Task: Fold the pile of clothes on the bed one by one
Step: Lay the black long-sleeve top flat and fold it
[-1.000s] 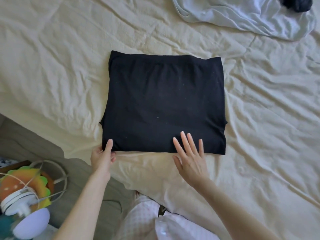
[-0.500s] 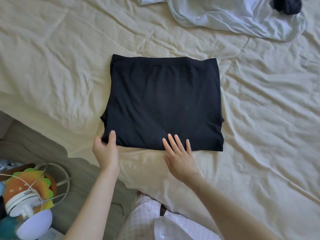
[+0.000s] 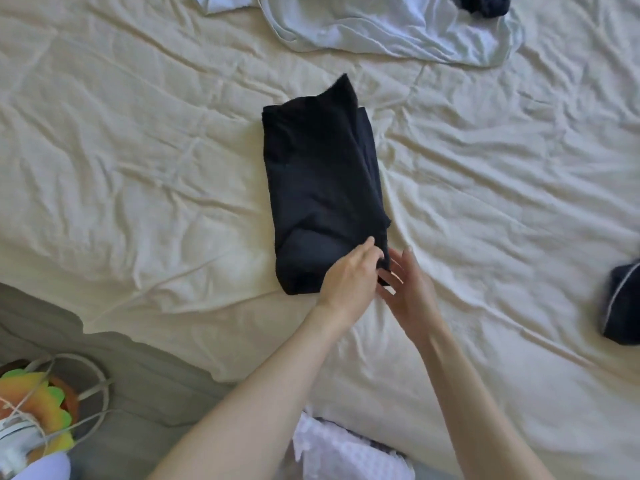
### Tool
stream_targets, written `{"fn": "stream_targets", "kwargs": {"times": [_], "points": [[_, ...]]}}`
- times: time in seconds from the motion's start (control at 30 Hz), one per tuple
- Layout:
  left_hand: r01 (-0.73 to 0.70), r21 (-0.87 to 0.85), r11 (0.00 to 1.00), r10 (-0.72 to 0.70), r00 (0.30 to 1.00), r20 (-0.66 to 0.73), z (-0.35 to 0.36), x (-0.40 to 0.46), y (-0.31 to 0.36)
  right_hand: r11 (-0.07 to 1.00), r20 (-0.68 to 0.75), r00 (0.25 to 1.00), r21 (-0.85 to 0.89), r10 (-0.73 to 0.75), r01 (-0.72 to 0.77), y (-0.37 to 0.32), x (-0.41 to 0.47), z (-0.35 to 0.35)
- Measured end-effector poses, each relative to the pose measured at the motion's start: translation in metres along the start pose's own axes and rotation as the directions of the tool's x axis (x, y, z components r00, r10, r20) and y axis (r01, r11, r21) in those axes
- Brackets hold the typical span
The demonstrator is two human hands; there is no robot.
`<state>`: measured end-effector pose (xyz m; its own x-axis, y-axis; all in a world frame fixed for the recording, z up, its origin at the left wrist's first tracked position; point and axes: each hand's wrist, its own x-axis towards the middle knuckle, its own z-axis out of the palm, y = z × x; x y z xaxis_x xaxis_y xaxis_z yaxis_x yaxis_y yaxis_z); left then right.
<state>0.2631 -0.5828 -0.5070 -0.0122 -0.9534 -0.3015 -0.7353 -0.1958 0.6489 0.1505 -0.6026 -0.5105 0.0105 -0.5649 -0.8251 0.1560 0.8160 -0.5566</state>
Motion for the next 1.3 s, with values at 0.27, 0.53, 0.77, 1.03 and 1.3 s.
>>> {"fn": "stream_targets", "kwargs": {"times": [0.27, 0.53, 0.77, 1.03, 1.3], "points": [[0.215, 0.325, 0.921, -0.167, 0.971, -0.170, -0.015, -0.034, -0.056, 0.983, -0.101, 0.993, -0.164, 0.064, -0.080, -0.002, 0.022, 0.016], [0.029, 0.403, 0.915, 0.043, 0.985, -0.168, -0.015, -0.050, -0.085, 0.989, -0.203, 0.979, -0.136, 0.030, -0.058, -0.009, 0.020, -0.004], [-0.088, 0.556, 0.826, 0.090, 0.996, 0.024, -0.005, -0.068, -0.103, 0.926, -0.240, 0.967, -0.338, 0.089, -0.170, 0.018, 0.028, -0.025], [-0.153, 0.520, 0.840, 0.165, 0.986, 0.024, -0.020, -0.053, -0.109, 0.961, -0.120, 0.976, -0.187, 0.182, -0.202, 0.007, 0.039, -0.016], [0.082, 0.108, 0.991, -0.097, 0.985, 0.144, -0.054, -0.048, -0.095, 0.951, -0.151, 0.953, -0.129, 0.261, -0.281, 0.002, 0.021, -0.020]]}}
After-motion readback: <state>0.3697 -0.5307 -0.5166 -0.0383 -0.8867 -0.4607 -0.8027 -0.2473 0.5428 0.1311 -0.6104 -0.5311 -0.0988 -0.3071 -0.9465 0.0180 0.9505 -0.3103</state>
